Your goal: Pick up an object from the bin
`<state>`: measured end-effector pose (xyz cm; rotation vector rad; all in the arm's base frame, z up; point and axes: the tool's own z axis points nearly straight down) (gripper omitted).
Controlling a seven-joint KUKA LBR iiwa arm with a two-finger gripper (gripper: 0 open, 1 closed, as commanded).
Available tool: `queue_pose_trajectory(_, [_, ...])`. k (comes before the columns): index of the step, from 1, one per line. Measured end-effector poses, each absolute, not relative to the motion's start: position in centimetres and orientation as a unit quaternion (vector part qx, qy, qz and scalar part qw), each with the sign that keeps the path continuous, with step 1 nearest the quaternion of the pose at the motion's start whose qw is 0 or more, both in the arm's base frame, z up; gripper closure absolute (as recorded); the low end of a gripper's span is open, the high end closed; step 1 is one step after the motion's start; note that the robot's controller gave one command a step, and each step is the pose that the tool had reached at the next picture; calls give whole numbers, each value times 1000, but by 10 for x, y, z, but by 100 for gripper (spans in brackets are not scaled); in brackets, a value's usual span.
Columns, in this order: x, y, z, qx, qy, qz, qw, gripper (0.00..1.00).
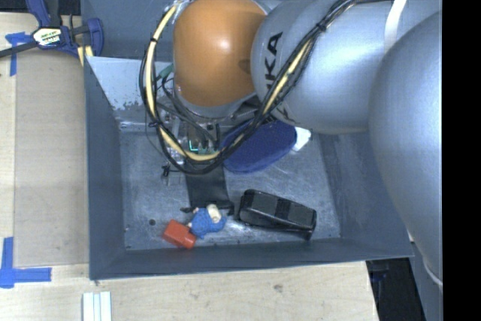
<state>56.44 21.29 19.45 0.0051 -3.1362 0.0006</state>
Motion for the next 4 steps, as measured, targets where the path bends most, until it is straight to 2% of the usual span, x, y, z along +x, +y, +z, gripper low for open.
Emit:
queue_pose_trajectory(1, [583,135,68,287,-958,0,1,0])
queue_pose_trajectory(2, [584,60,103,315,-949,1,-4,0])
queue_pose_trajectory(3, [625,89,105,499,-867,0,-3,0])
queue_pose_trajectory(4, [586,82,71,372,-928,0,-3,0])
